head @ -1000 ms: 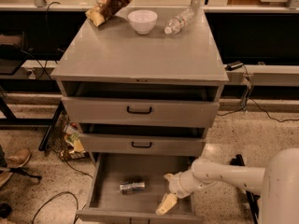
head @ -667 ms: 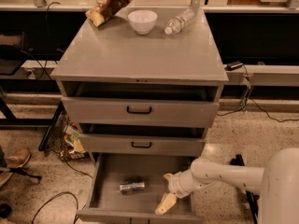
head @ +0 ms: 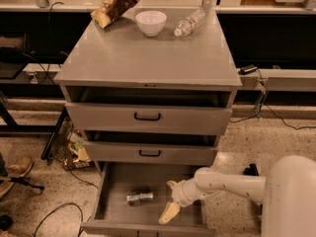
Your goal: Pick redbull can from bottom drawer and place on counter
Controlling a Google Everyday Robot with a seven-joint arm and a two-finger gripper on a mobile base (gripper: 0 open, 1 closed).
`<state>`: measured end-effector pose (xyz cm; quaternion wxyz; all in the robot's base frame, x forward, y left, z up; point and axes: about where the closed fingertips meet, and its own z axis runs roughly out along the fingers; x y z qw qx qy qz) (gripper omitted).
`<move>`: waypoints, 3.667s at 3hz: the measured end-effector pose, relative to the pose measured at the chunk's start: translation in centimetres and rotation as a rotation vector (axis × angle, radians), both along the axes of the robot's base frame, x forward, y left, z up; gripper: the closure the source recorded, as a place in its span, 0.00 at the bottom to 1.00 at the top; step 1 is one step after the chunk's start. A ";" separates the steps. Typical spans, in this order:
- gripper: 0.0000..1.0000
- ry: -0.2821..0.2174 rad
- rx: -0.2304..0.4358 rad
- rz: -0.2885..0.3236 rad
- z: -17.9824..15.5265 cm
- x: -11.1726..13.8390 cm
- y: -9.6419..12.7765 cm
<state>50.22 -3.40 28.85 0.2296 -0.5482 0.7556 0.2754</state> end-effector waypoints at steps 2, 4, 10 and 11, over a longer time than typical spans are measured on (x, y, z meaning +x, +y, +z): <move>0.00 -0.088 0.036 0.002 -4.8 4.1 3.6; 0.00 -0.132 0.068 0.022 -7.7 6.3 6.5; 0.65 -0.130 0.035 0.165 -16.9 9.2 12.8; 0.89 -0.131 0.083 0.166 -14.9 8.0 11.7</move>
Offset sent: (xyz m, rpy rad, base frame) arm 0.0669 0.0540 -0.0769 0.0508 -0.1378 -0.0072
